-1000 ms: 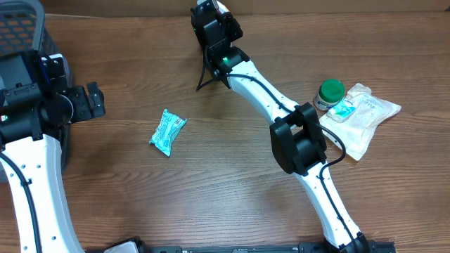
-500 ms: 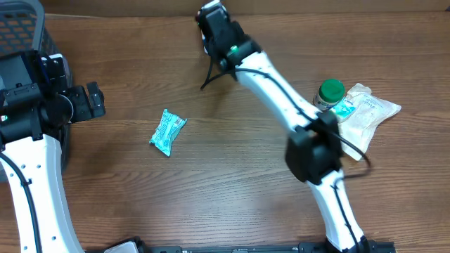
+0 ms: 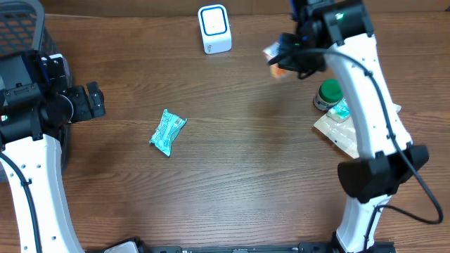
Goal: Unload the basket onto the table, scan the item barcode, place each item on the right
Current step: 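Carry the Kleenex pack right and set it beside the jar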
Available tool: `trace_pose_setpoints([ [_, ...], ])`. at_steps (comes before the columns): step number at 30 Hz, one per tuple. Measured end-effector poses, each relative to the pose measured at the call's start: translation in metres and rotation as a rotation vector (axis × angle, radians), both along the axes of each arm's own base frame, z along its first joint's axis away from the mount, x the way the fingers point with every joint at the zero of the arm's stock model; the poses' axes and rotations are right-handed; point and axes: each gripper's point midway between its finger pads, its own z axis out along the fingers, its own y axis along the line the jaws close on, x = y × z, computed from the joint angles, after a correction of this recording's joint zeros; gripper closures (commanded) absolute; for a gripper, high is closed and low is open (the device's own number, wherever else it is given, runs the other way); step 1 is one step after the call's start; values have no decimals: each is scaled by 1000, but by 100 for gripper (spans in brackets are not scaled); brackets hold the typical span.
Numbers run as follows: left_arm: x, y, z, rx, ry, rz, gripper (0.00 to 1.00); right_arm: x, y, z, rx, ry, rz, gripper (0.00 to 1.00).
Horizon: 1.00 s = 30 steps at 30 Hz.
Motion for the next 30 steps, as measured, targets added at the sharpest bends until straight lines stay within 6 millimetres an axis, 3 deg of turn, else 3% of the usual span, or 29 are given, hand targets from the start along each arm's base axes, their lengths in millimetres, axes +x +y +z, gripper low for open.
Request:
trace_pose_setpoints([
  [9, 0, 0, 0, 0, 0, 0, 1, -7, -108, -73, 4, 222, -314, 96],
  [14, 0, 0, 0, 0, 0, 0, 0, -11, -143, -98, 33, 258, -412, 96],
  [17, 0, 0, 0, 0, 0, 0, 0, -10, -149, -108, 57, 261, -430, 92],
  [19, 0, 0, 0, 0, 0, 0, 0, -8, -147, -108, 68, 255, -433, 67],
  [21, 0, 0, 0, 0, 0, 0, 0, -6, -145, -108, 73, 251, -428, 50],
  [30, 0, 0, 0, 0, 0, 0, 0, -17, -135, -98, 108, 297, -372, 46],
])
